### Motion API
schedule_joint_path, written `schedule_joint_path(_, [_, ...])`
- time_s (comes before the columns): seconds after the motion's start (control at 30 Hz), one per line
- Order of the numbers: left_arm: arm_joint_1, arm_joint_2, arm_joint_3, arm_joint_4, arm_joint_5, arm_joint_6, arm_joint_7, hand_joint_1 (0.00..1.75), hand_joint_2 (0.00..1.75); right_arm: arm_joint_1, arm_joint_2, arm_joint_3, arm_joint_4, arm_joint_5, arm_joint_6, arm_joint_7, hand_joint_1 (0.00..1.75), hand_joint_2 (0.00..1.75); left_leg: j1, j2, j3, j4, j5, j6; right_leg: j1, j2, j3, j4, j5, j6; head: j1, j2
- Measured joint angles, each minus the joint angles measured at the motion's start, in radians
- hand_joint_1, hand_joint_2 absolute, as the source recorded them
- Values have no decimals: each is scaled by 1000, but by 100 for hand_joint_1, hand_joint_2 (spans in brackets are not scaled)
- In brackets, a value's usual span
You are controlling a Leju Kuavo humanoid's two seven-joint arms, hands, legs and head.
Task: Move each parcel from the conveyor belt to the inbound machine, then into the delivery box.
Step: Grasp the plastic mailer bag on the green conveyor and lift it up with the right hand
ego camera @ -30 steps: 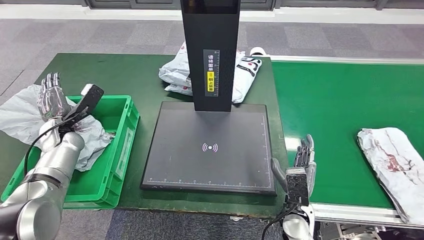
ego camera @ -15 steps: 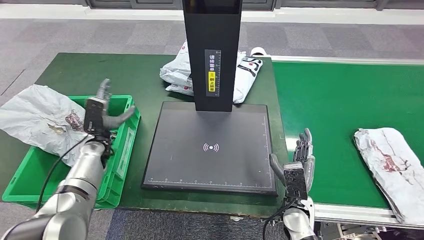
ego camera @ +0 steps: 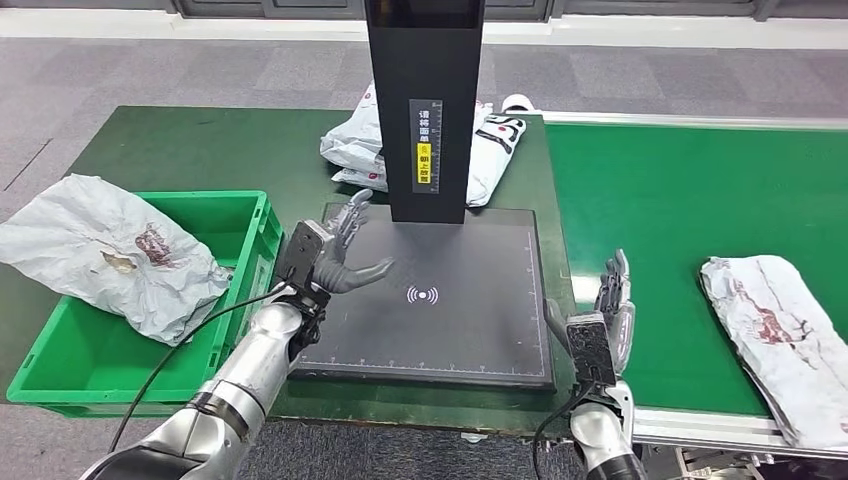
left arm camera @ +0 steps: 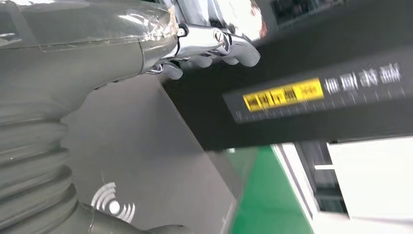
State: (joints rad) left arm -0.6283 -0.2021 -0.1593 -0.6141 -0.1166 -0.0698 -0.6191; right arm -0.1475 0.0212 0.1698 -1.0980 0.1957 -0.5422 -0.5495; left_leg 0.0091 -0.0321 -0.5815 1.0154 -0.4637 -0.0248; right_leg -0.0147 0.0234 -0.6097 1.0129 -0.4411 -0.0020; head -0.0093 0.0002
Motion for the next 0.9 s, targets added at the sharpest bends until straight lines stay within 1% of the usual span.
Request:
schedule_joint_path(0.1, [0, -3, -36, 0, 14, 2, 0, 0, 175, -5, -4, 0, 13, -4, -2, -2, 0, 175, 0, 0, 0, 0, 0, 0, 0, 0, 0, 0, 0, 0, 0, 0])
schedule_joint_path(0.27, [0, -5, -67, -1, 22, 3, 1, 0, 175, -9, -10, 0, 27, -9, -2, -1, 0, 175, 0, 0, 0, 0, 0, 0, 0, 0, 0, 0, 0, 0, 0, 0])
schedule_joint_path(0.37, [0, -10, -91, -1, 21, 21, 0, 0, 175, -14, -11, 0, 38, -11, -9, 0, 0, 175, 0, 0, 0, 0, 0, 0, 0, 0, 0, 0, 0, 0, 0, 0])
schedule_joint_path(0.47, [1, -23, -124, 1, 32, 46, -1, 0, 175, -24, -14, 0, 59, -8, -40, -1, 0, 175, 0, 0, 0, 0, 0, 0, 0, 0, 0, 0, 0, 0, 0, 0])
schedule_joint_path(0.57, [-1, -37, -153, 9, 58, 72, 12, 0, 175, -38, -22, -1, 91, 28, -101, 8, 0, 175, 0, 0, 0, 0, 0, 0, 0, 0, 0, 0, 0, 0, 0, 0])
schedule_joint_path(0.63, [-3, -48, -169, 22, 77, 97, 30, 0, 175, -46, -30, -16, 122, 124, -137, 30, 0, 175, 0, 0, 0, 0, 0, 0, 0, 0, -1, 0, 0, 0, 0, 0])
schedule_joint_path(0.7, [-4, -60, -182, 40, 93, 123, 44, 0, 175, -50, -34, -68, 154, 274, -150, 55, 0, 175, 0, -1, 0, 0, 0, 1, 0, -1, -1, 0, 0, 0, 0, 0])
schedule_joint_path(0.8, [-7, -76, -193, 67, 109, 161, 59, 0, 175, -54, -35, -189, 198, 448, -154, 92, 0, 175, 0, -2, -1, 0, 0, 1, 0, -2, 0, 0, 0, 0, 0, 0])
schedule_joint_path(0.9, [-10, -87, -198, 90, 123, 192, 68, 0, 175, -53, -35, -316, 220, 629, -157, 161, 0, 175, 0, -2, -1, 0, -1, 1, 0, -2, -1, 0, 0, 0, 0, 0])
